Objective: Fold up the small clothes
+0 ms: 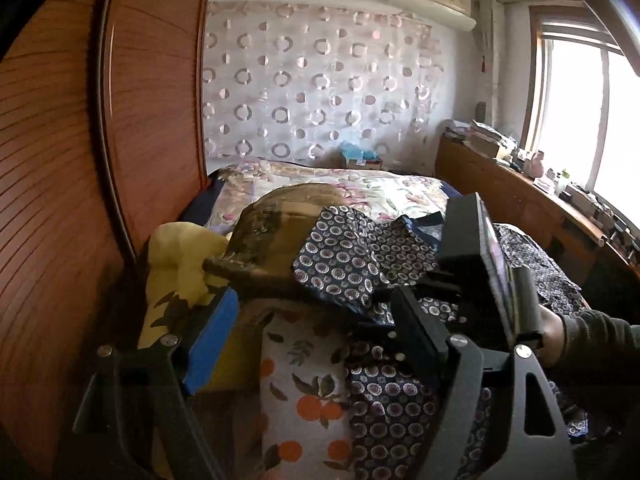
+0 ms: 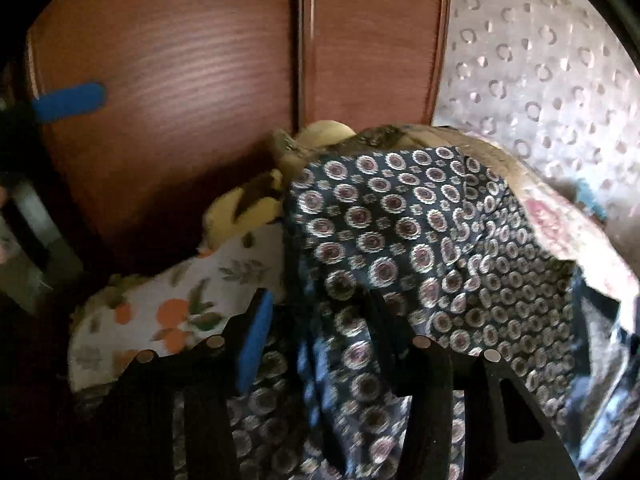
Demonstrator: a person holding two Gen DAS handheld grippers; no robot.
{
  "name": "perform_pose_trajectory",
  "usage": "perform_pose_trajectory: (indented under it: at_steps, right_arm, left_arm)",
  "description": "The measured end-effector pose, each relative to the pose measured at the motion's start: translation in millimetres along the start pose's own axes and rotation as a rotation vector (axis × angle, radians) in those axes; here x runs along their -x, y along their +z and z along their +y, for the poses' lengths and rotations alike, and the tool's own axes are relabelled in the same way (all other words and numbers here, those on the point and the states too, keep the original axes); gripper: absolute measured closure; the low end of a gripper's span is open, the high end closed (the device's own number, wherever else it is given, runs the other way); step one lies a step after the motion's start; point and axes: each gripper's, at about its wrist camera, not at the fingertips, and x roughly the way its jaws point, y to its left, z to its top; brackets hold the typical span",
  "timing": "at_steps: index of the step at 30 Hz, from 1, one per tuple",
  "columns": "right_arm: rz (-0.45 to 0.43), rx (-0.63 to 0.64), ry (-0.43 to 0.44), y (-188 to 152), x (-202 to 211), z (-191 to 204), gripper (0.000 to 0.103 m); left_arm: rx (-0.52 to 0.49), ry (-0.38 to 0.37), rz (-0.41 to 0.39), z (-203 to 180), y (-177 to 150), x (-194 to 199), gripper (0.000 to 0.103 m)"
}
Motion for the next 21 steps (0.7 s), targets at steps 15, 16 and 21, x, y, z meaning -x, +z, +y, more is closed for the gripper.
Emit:
perform_pose_trajectory:
  at_steps: [15, 16, 21]
  right_arm:
    - [-0.145, -0.280, -0.096, -2, 19, -83, 0.095]
    - [-0.151, -0.311, -0.105, -6, 20, -93, 0.095]
    - [-0.122, -0.355, -0.179, -20, 15, -119, 0.094]
  left_arm:
    - [-0.011, -0.034, 0.043, -15, -10, -22, 0.023]
    - [-0.013, -0.037, 0.044, -15, -10, -23, 0.023]
    - [-0.027, -0.055, 0.061, -27, -10, -34, 0.023]
